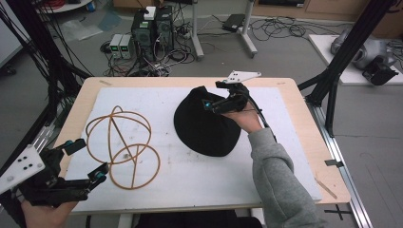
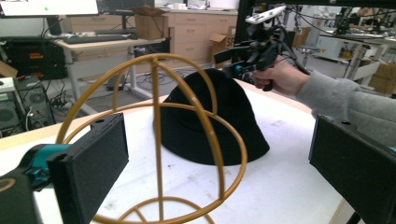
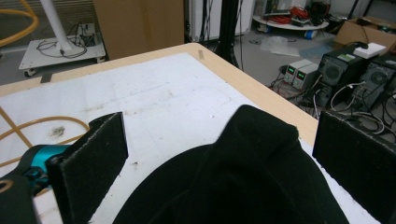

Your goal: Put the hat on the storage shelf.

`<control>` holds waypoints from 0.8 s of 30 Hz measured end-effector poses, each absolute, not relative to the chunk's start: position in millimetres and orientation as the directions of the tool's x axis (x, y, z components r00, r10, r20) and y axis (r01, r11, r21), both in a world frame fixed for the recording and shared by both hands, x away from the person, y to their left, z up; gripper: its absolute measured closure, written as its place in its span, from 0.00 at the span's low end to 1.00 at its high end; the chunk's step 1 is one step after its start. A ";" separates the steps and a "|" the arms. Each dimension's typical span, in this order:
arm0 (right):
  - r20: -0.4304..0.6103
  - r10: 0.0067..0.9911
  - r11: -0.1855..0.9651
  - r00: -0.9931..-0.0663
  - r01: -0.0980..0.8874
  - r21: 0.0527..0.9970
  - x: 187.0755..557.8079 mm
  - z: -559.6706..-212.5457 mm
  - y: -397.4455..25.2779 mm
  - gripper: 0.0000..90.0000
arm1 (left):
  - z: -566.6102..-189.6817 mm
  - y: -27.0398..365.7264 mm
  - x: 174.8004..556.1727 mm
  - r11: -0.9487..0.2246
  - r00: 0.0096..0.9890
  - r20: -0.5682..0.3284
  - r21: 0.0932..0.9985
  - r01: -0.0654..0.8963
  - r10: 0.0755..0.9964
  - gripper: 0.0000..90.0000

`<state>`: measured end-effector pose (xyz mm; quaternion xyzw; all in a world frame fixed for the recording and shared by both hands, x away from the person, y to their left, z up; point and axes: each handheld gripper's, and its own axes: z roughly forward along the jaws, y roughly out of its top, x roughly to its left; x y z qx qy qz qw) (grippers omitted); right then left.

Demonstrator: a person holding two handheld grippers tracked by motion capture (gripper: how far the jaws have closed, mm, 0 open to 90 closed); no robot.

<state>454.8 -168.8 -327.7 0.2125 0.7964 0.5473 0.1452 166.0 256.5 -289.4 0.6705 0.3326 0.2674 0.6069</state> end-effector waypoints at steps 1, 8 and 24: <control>0.007 0.500 0.306 -0.866 0.184 0.934 456.1 -328.5 -169.1 0.03 | -288.7 255.6 165.6 -0.044 0.639 -0.043 0.992 0.120 0.768 0.06; -0.001 0.508 0.314 -0.861 0.184 0.931 457.3 -332.6 -165.2 0.03 | -290.2 255.5 166.8 -0.045 0.639 -0.046 0.991 0.126 0.767 0.06; 0.023 0.520 0.341 -0.854 0.232 0.911 463.5 -341.3 -161.9 0.23 | -292.0 255.3 168.7 -0.039 0.644 -0.057 0.990 0.135 0.763 0.06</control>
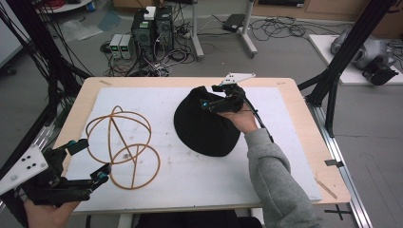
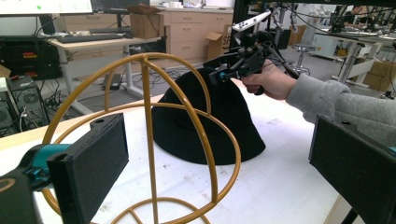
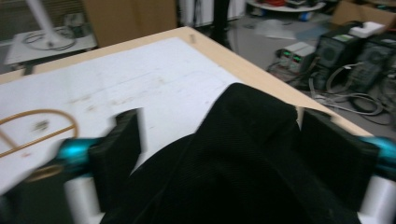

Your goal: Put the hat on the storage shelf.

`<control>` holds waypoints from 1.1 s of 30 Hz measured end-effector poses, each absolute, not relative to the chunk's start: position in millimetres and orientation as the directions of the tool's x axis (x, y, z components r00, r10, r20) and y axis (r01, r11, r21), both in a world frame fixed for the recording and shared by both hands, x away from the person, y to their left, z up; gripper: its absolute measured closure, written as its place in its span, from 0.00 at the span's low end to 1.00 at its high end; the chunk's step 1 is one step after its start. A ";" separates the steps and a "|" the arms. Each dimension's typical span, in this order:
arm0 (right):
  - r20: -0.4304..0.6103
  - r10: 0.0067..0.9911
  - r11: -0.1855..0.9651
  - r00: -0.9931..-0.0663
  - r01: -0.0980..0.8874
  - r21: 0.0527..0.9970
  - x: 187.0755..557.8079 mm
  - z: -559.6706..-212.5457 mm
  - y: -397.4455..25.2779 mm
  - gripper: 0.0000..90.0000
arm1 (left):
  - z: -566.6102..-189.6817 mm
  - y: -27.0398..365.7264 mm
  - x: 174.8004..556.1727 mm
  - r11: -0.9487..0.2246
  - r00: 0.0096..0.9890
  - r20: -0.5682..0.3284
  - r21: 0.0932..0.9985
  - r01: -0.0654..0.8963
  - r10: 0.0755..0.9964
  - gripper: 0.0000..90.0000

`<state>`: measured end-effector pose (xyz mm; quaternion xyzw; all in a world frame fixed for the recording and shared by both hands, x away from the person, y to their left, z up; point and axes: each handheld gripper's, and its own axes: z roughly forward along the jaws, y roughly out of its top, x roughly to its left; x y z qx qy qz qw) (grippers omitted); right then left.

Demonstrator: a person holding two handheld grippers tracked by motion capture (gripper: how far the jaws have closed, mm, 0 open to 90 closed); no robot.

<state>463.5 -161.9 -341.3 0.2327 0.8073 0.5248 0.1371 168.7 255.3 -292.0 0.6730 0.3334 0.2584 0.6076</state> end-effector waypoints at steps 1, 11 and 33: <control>0.020 0.517 0.341 -0.856 0.227 0.912 463.8 -341.2 -161.9 0.23 | -292.1 255.0 168.8 -0.040 0.644 -0.056 0.990 0.134 0.763 0.06; 0.051 0.519 0.337 -0.853 0.259 0.905 465.2 -343.7 -161.1 0.50 | -292.8 252.4 170.0 -0.051 0.653 -0.051 0.989 0.136 0.755 0.06; -0.016 0.514 0.402 -0.857 0.225 0.888 459.7 -337.9 -164.4 0.92 | -293.9 252.7 170.7 -0.052 0.649 -0.051 0.989 0.139 0.759 0.06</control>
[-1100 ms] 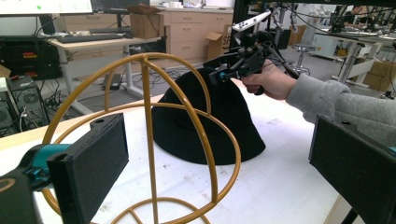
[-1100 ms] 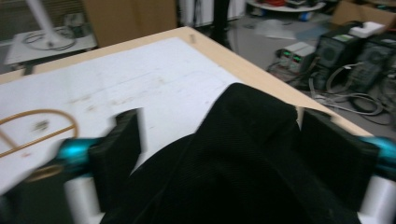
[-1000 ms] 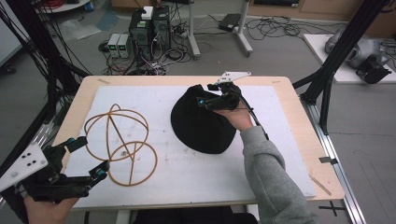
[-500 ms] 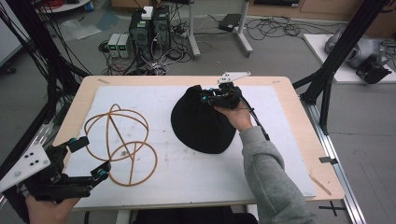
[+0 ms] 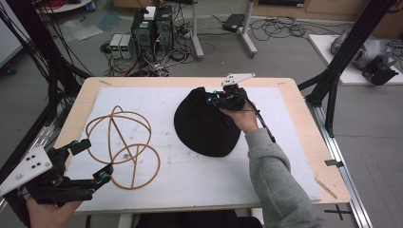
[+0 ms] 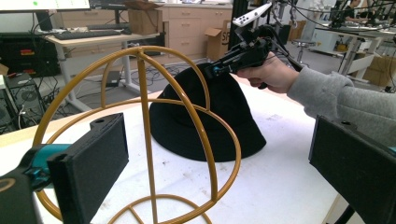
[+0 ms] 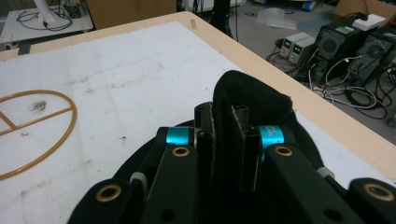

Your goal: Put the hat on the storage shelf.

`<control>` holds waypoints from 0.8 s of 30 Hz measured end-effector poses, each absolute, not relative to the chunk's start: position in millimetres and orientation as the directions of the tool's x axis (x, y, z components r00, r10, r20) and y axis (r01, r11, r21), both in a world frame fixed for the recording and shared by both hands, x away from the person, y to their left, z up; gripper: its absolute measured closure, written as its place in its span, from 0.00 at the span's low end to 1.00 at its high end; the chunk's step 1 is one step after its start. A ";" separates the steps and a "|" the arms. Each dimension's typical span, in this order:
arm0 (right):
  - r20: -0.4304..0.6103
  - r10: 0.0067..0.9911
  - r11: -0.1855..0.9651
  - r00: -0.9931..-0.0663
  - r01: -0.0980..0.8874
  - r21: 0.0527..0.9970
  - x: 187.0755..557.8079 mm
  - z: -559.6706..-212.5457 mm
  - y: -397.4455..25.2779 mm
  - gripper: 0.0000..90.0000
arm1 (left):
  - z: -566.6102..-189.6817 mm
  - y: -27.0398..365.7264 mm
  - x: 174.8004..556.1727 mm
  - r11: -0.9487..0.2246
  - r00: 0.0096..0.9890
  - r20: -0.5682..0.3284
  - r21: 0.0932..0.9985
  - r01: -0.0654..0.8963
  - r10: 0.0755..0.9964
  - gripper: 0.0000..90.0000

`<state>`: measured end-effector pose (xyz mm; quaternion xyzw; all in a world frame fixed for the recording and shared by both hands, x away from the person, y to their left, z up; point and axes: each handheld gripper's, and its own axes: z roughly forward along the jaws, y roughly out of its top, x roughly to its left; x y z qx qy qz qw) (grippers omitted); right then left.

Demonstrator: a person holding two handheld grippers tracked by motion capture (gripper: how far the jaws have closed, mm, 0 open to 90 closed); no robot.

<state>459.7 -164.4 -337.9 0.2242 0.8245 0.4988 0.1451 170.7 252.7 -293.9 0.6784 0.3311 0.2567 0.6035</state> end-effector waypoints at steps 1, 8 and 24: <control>-0.024 0.517 0.405 -0.856 0.220 0.887 458.8 -336.8 -164.4 0.92 | -293.7 252.8 170.5 -0.053 0.649 -0.051 0.989 0.140 0.759 0.06; -0.039 0.512 0.396 -0.858 0.195 0.897 453.9 -328.1 -167.3 0.93 | -293.7 252.6 170.3 -0.055 0.647 -0.048 0.989 0.138 0.761 0.06; 0.030 0.447 0.318 -0.894 0.190 0.929 439.2 -285.5 -187.4 0.94 | -286.0 259.5 162.7 -0.042 0.639 -0.037 0.993 0.109 0.769 0.06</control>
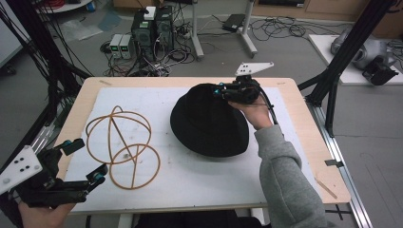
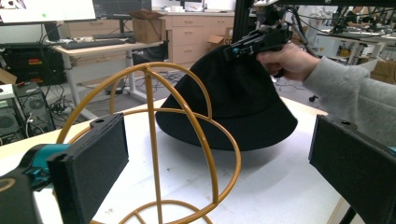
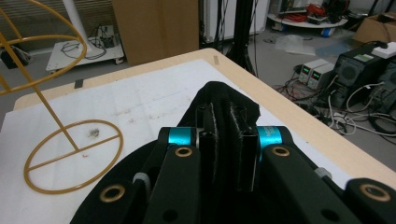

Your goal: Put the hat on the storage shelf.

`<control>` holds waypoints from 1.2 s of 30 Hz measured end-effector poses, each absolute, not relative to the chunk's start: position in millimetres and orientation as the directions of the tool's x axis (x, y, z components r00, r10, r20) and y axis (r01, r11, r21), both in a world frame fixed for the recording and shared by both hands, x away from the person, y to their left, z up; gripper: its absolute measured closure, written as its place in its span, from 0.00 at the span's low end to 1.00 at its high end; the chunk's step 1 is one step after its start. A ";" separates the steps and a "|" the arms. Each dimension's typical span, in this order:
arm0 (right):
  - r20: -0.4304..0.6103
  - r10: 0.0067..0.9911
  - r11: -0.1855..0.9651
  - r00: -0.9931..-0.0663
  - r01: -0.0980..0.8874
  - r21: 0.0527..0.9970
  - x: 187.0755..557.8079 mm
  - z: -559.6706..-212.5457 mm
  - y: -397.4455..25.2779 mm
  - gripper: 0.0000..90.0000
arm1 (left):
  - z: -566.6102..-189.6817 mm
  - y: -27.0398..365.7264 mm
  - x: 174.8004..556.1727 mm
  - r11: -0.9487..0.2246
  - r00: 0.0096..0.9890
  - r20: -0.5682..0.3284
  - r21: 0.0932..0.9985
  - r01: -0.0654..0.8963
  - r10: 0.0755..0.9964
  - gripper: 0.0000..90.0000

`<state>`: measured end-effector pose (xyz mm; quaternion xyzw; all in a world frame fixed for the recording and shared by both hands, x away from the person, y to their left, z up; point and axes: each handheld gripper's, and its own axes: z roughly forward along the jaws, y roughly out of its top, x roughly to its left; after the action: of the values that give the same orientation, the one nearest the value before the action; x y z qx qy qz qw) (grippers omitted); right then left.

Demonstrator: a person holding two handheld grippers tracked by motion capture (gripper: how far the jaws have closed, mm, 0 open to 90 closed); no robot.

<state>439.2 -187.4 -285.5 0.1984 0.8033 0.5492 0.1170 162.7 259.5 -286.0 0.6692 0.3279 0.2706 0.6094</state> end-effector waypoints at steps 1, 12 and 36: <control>0.028 0.443 0.319 -0.896 0.187 0.929 438.3 -282.0 -187.6 0.94 | -286.0 260.1 162.5 -0.040 0.638 -0.038 0.993 0.107 0.769 0.06; 0.006 0.439 0.299 -0.898 0.152 0.942 424.5 -237.6 -189.4 0.94 | -286.0 262.6 161.8 -0.034 0.633 -0.042 0.994 0.107 0.773 0.06; -0.050 0.441 0.281 -0.896 0.085 0.956 403.5 -168.9 -197.9 0.94 | -288.7 261.2 164.4 -0.035 0.638 -0.048 0.993 0.116 0.769 0.06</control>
<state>403.5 -197.9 -168.9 0.1673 0.7854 0.5756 0.1544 164.4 261.2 -288.7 0.6679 0.3313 0.2673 0.6105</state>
